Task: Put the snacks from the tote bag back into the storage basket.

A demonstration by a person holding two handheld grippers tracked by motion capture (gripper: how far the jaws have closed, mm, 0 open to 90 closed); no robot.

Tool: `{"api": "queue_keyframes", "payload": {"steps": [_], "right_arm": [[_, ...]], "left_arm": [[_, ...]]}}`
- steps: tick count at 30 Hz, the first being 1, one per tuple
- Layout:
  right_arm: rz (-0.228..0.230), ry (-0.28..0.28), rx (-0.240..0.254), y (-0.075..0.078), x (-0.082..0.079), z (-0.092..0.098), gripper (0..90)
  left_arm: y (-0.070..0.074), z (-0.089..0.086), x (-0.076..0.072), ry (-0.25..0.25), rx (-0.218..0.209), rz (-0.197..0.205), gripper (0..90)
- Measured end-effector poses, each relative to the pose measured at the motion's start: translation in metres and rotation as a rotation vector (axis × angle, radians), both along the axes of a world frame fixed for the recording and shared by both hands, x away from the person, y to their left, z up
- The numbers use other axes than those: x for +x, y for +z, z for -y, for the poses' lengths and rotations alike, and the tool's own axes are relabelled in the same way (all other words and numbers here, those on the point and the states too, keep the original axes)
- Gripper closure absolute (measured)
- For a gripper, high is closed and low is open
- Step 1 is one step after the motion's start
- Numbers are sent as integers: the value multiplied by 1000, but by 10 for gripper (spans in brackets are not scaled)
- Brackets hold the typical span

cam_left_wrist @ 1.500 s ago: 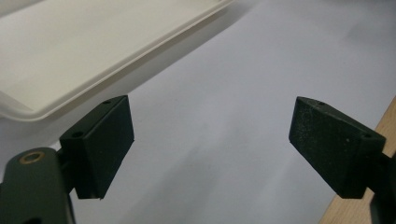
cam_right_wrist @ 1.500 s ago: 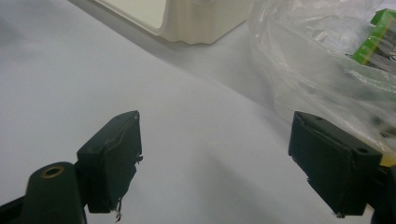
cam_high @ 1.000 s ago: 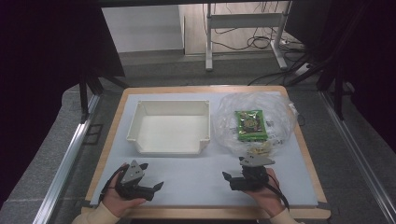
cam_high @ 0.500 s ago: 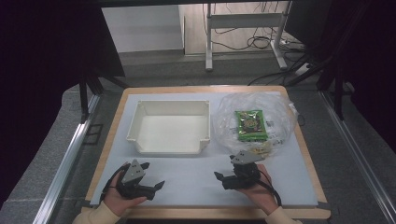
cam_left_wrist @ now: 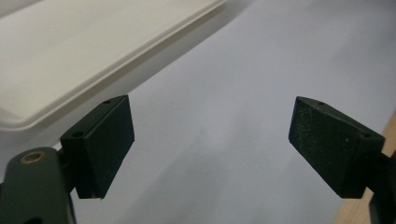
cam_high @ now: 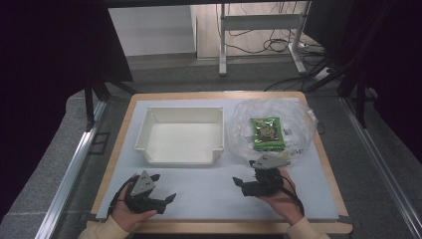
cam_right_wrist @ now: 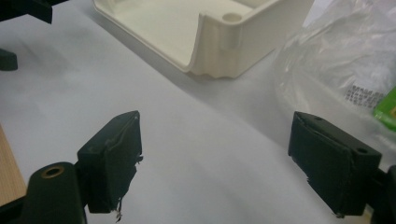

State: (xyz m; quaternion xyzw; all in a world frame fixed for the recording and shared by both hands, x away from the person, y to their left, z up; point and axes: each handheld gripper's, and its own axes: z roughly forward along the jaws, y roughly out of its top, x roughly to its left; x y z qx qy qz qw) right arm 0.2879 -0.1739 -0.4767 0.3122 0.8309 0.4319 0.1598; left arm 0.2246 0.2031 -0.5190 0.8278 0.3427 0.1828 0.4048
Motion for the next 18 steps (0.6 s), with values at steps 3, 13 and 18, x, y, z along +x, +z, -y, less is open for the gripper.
{"api": "queue_keyframes", "payload": {"steps": [3, 13, 18], "right_arm": [[18, -16, 16, 10, 3, 8, 205], [10, -39, 13, 16, 7, 10, 219], [24, -63, 3, 18, 8, 12, 228]], "left_arm": [[3, 1, 0, -13, -7, 24, 143], [3, -3, 1, -8, 1, 42, 159], [3, -3, 0, -6, 13, 45, 160]]}}
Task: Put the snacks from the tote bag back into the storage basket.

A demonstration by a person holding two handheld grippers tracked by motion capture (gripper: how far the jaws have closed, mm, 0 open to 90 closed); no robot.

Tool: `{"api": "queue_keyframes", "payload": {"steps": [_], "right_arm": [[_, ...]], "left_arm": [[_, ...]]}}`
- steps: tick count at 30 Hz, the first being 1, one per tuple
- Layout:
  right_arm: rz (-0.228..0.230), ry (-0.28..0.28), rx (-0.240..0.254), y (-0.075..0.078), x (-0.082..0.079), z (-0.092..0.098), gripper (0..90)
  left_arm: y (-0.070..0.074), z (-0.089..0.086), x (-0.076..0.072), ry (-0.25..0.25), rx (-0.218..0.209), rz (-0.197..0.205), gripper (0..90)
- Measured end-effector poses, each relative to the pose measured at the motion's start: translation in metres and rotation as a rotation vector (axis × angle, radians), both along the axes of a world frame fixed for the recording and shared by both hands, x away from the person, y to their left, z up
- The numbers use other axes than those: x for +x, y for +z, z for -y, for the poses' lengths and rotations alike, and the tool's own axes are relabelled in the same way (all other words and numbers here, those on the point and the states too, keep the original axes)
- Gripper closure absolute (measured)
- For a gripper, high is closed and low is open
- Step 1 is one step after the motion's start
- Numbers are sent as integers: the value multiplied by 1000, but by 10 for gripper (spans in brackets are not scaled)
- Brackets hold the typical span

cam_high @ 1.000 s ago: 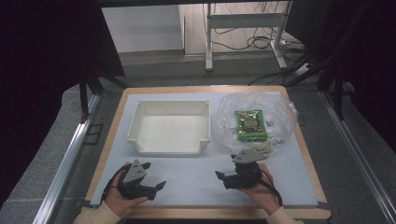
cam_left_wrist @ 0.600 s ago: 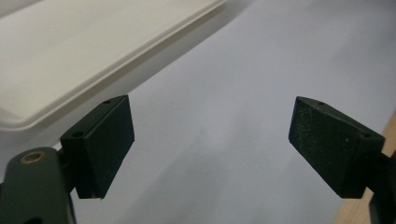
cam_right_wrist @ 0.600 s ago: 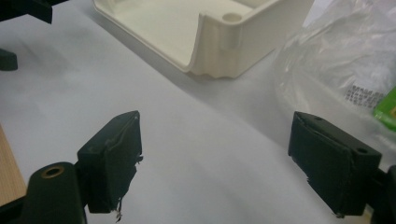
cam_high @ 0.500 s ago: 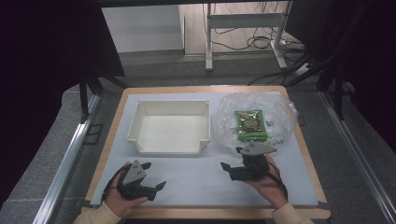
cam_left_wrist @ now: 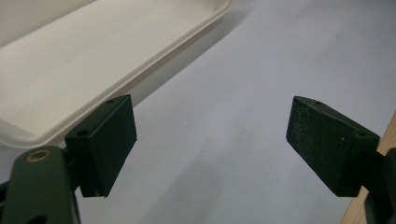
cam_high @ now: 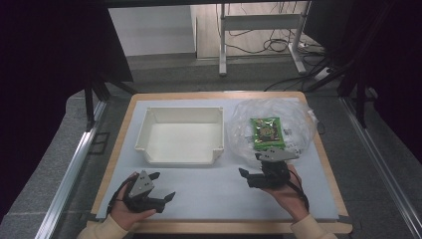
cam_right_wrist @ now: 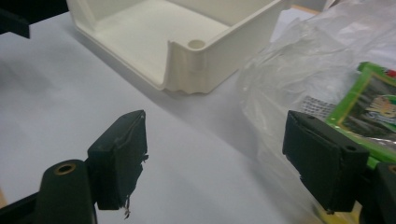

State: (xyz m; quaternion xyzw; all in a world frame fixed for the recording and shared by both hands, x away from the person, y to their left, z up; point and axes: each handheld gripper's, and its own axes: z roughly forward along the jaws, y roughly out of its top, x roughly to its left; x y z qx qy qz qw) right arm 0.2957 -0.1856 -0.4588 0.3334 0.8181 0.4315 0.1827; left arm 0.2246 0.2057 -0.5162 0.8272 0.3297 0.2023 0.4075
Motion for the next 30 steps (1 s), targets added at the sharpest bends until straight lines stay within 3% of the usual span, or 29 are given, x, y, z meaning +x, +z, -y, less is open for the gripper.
{"api": "queue_keyframes", "payload": {"steps": [8, 30], "right_arm": [[-8, -28, 2, 11, 4, 9, 228], [-3, -93, -12, 22, 25, 26, 266]], "left_arm": [[2, -2, -4, 13, 3, 23, 160], [-1, 1, -5, -4, 26, 15, 150]]}}
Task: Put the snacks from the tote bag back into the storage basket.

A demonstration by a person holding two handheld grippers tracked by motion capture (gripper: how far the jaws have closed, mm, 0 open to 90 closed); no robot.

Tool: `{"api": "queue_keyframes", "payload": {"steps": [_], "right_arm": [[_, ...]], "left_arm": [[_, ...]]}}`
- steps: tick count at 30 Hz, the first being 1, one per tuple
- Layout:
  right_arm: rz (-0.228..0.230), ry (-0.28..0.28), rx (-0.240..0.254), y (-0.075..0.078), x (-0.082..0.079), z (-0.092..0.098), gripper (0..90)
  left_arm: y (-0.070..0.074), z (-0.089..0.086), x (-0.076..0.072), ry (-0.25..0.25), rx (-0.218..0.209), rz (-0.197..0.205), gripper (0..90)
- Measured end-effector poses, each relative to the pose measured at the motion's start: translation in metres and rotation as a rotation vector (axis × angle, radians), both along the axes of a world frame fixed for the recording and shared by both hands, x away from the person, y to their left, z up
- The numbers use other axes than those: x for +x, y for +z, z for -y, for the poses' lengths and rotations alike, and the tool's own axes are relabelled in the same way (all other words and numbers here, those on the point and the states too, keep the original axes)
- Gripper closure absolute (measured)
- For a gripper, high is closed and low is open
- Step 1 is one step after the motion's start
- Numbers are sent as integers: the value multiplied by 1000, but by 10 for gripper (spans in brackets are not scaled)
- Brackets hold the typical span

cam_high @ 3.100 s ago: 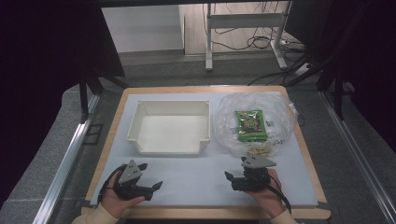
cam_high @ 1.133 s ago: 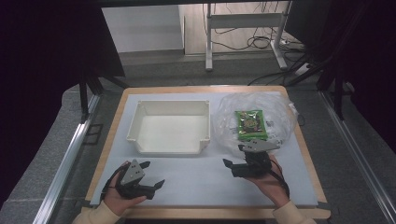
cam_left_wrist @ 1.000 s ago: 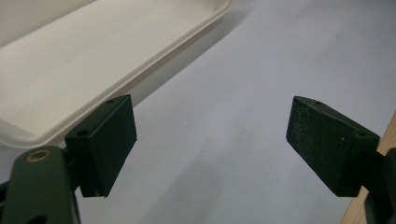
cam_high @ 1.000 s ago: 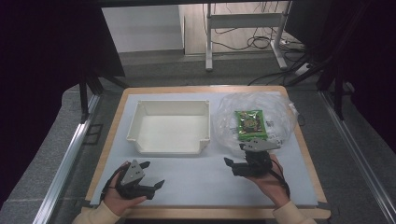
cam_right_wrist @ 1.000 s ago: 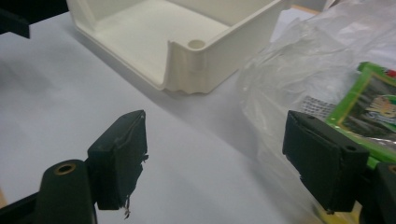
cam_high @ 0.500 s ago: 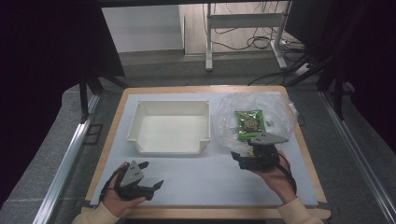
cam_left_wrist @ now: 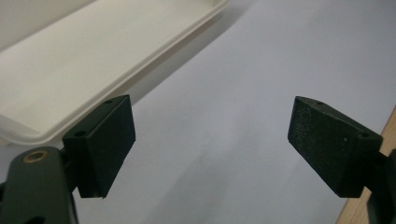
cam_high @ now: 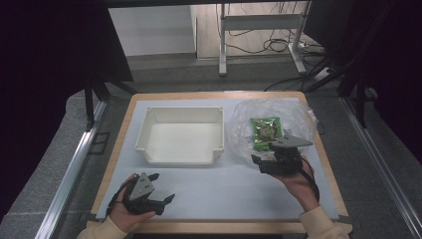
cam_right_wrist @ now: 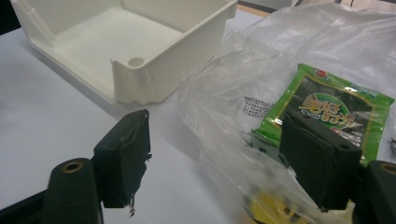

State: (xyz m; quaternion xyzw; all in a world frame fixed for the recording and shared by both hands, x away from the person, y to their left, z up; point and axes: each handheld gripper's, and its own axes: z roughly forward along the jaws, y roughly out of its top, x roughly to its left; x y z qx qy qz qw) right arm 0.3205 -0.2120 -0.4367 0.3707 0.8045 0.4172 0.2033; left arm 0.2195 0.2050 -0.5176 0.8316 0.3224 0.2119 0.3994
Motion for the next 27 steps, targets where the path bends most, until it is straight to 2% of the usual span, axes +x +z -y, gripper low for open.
{"api": "queue_keyframes", "payload": {"steps": [4, 11, 18, 27], "right_arm": [[-1, 1, -12, 1, 5, 0, 273], [-16, -32, -33, 2, 13, 4, 272], [-23, -61, -18, 9, 22, 12, 271], [-20, -78, -25, 15, 31, 14, 282]], "left_arm": [[1, 1, -1, -4, 1, 5, 150], [0, -1, -1, -3, -3, 3, 150], [1, -1, -2, -7, -4, 14, 150], [1, -1, -3, -8, -4, 16, 149]]}}
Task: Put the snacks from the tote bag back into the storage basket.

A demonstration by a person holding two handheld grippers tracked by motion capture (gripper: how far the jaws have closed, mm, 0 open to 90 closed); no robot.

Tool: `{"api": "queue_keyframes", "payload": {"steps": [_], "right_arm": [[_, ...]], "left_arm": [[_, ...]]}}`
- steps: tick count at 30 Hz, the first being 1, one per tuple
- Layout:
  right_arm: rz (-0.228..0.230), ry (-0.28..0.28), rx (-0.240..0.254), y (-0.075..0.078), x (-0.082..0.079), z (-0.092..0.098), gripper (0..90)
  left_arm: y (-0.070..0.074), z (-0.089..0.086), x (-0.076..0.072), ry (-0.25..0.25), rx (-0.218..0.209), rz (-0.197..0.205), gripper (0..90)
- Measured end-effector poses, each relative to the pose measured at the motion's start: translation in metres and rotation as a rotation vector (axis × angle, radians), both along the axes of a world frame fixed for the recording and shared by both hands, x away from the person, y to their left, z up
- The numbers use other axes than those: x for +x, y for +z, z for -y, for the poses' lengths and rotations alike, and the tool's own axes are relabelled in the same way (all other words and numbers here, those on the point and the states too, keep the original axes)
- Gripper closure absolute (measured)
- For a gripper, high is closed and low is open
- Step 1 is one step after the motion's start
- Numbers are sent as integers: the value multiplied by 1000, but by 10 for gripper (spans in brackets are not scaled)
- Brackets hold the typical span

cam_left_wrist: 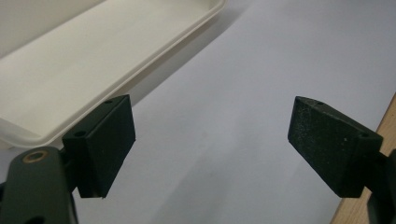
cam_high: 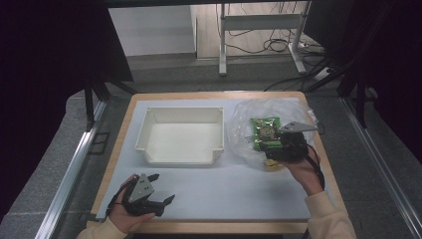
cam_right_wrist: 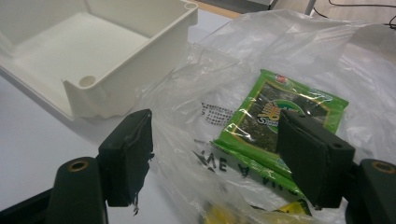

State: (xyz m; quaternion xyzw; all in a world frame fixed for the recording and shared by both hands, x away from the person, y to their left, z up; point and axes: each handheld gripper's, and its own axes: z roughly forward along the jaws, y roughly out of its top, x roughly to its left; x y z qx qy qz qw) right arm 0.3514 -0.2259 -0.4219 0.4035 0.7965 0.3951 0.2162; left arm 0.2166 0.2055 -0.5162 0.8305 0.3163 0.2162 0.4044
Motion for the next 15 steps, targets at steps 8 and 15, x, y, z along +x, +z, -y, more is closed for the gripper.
{"api": "queue_keyframes", "payload": {"steps": [8, 15], "right_arm": [[-24, -27, -4, -1, 14, 5, 280], [-48, -50, -14, -2, 29, 9, 279]], "left_arm": [[2, 0, -1, -1, -6, 4, 149], [1, 0, 0, -6, -4, 1, 149]]}}
